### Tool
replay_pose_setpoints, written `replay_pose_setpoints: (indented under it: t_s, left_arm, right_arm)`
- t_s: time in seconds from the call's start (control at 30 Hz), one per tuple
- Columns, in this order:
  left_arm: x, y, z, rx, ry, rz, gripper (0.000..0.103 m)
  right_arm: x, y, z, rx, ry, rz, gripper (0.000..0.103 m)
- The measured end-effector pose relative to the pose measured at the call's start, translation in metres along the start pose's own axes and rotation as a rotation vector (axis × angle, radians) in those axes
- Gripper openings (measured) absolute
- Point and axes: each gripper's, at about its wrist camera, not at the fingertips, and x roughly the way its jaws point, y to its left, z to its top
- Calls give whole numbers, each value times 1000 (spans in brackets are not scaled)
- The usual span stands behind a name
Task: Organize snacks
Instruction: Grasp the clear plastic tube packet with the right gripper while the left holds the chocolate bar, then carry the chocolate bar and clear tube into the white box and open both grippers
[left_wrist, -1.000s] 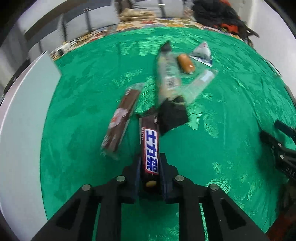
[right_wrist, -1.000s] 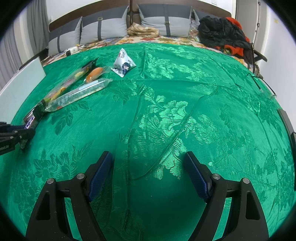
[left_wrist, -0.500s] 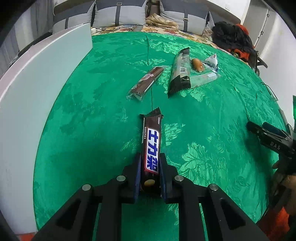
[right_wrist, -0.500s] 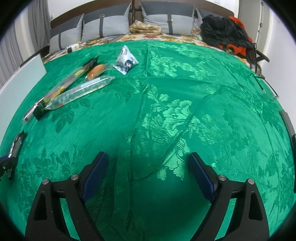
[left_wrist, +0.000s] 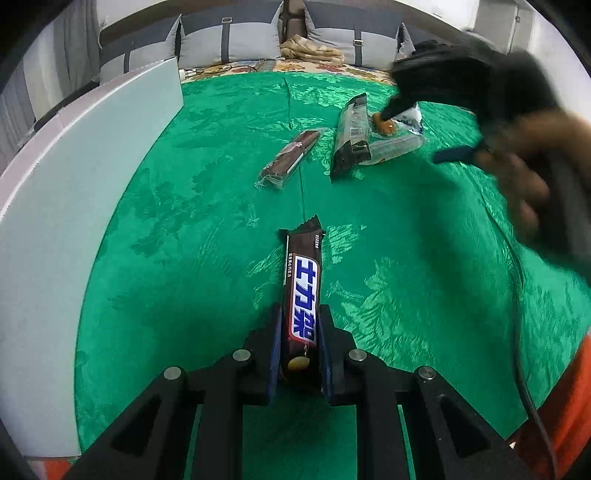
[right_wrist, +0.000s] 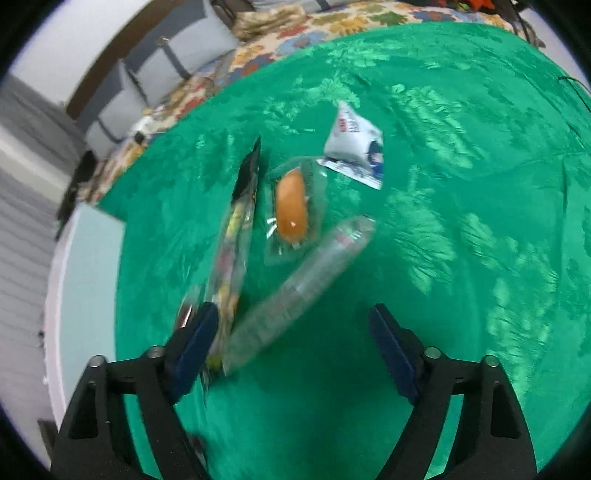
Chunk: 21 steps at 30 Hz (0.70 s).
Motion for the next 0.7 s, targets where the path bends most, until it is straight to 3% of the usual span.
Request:
replay_pose_setpoints:
  t_s: [0.1, 0.2, 0.33, 0.37, 0.4, 0.47, 0.7]
  left_arm:
    - [-3, 0, -6, 26, -15, 9, 18]
    - [-3, -2, -9, 47, -32, 15, 18]
    - [-4, -1, -9, 51, -38, 14, 18]
    - [-4, -1, -9, 49, -40, 12, 18]
    - [-4, -1, -11, 48, -41, 12, 18]
    - [-7, -4, -14, 46, -42, 16, 18]
    - [-7, 1, -12, 17, -31, 9, 18]
  right_arm:
    - [14, 11, 5, 28, 0, -83, 74]
    - [22, 26, 2, -37, 2, -150, 74]
    - [27, 40, -12, -252, -33, -253, 52]
    - [27, 41, -16, -306, -40, -265, 51]
    - [27, 40, -19, -354, -41, -264, 47]
    - [25, 38, -20, -435, -29, -258, 30]
    - [5, 13, -43, -633, 16, -239, 21]
